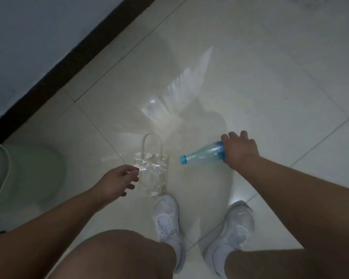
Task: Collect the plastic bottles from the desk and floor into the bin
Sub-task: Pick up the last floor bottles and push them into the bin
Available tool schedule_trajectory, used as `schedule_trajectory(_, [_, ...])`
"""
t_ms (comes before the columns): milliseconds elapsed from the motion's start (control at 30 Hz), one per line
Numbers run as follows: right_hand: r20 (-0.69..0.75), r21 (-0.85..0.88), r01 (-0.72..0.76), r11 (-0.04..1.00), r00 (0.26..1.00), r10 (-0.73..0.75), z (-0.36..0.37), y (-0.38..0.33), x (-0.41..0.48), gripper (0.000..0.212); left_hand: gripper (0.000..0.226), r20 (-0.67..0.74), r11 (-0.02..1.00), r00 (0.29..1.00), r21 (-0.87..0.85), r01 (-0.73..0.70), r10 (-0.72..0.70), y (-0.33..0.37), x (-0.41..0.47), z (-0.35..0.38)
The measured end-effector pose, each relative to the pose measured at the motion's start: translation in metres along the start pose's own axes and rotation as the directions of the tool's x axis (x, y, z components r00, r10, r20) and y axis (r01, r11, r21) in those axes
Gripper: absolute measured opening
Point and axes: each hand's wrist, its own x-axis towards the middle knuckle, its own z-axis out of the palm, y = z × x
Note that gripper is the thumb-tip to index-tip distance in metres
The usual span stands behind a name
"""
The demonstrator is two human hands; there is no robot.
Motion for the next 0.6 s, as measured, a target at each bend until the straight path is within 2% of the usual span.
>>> schedule_trajectory(200, [0.104, 0.294, -0.105, 0.95, 0.992, 0.077, -0.07, 0.02, -0.131, 0.056, 0.018, 0.028, 0.997, 0.999, -0.07, -0.025, 0.027, 0.037, -0.126, -0.016])
schedule_trajectory(400, [0.198, 0.611, -0.233, 0.757, 0.97, 0.139, -0.179, 0.034, -0.297, 0.056, 0.017, 0.02, 0.985, 0.999, -0.169, -0.028, 0.032, 0.065, -0.3, -0.053])
schedule_trajectory(467, [0.212, 0.647, -0.228, 0.727, 0.97, 0.116, -0.214, 0.035, -0.349, 0.056, 0.018, 0.009, 0.978, 1.0, -0.207, -0.02, 0.022, 0.069, -0.359, -0.067])
schedule_trajectory(600, [0.194, 0.656, -0.17, 0.736, 0.98, 0.053, -0.275, 0.032, -0.433, 0.052, 0.017, -0.057, 0.941, 0.998, -0.339, -0.018, -0.002, 0.07, -0.466, -0.087])
